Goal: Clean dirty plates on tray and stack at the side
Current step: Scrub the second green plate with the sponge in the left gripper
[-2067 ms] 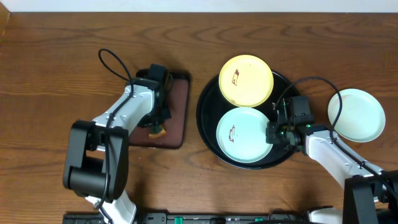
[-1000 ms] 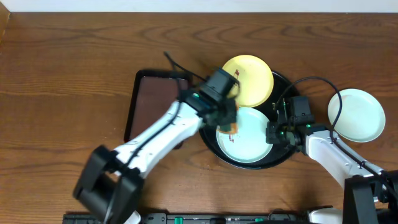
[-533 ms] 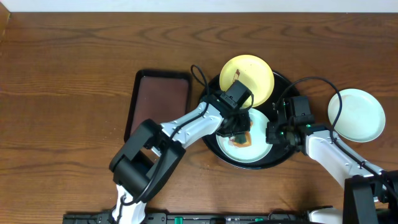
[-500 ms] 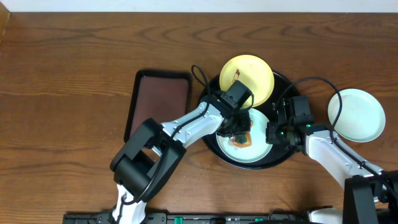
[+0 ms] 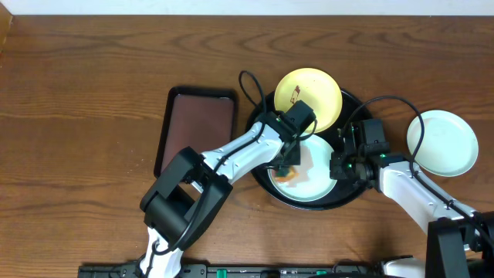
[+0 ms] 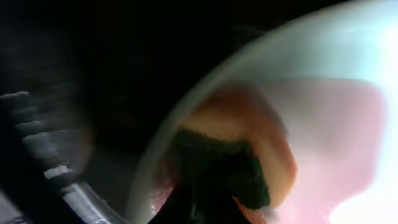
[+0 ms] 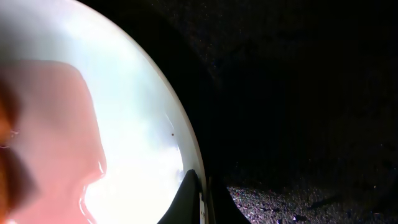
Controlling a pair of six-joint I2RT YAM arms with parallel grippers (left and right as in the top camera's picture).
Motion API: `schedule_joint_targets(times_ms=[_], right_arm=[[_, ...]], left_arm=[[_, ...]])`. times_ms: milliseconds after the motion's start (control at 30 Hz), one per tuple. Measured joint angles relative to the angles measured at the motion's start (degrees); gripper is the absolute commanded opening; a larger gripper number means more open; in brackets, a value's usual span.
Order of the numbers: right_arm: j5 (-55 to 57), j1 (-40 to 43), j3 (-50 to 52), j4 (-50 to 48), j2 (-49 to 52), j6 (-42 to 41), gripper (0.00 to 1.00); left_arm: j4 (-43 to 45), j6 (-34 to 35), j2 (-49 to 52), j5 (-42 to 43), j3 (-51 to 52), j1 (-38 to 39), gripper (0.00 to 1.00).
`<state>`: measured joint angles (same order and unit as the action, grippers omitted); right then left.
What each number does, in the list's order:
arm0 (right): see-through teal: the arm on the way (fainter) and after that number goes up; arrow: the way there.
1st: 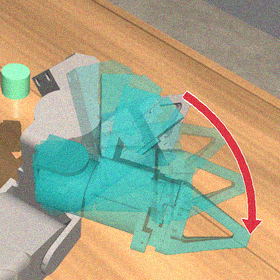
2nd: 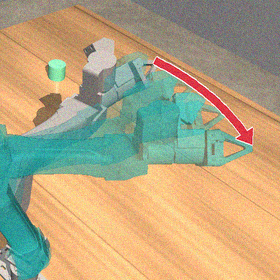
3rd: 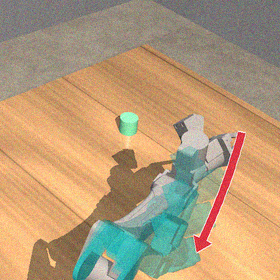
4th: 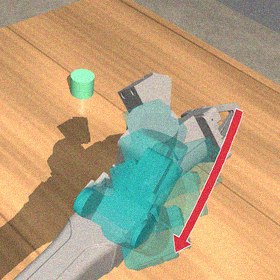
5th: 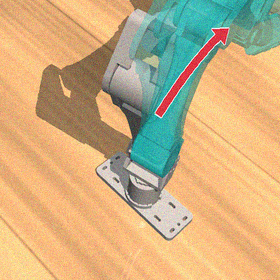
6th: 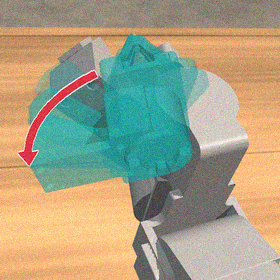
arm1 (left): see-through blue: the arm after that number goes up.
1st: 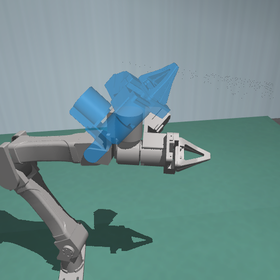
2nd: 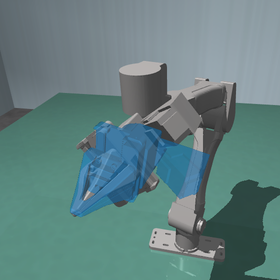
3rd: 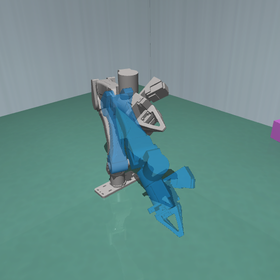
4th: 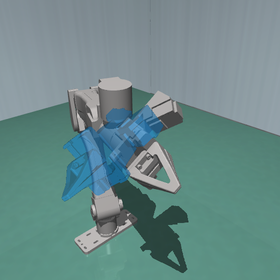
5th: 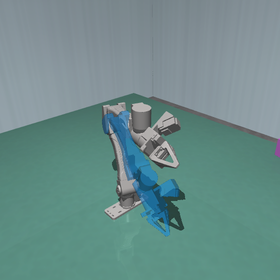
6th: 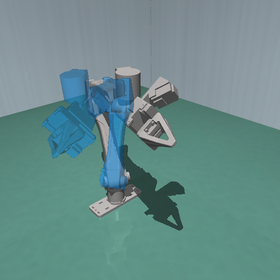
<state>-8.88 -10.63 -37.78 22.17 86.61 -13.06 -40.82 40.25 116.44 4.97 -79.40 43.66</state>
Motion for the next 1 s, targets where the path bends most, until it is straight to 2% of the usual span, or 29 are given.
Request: schedule_joint_targets(times_ms=[233,400,500,733,1000], right_arm=[[-1.6,-0.17,-0.04,0.74,0.0,-0.17,0.01],[-1.7,-0.17,-0.04,0.94,0.0,-0.2,0.01],[-1.73,-0.17,-0.04,0.94,0.0,-0.2,0.01],[-1.7,-0.17,-0.04,0.94,0.0,-0.22,0.01],[-1.29,-0.15,-0.09,0.9,0.0,-0.22,0.01]], left_arm=[[-10.67,-0.07,2.21,-9.07,-7.32,0.66,0.07],[-10.93,-0.04,2.23,-11.41,-9.27,0.26,0.07],[-8.37,-0.02,2.32,-9.57,-9.25,-0.31,0.07],[2.34,0.31,3.19,1.07,-7.32,-0.81,0.07],[1.95,1.36,5.18,12.68,-7.26,-0.92,0.07]])
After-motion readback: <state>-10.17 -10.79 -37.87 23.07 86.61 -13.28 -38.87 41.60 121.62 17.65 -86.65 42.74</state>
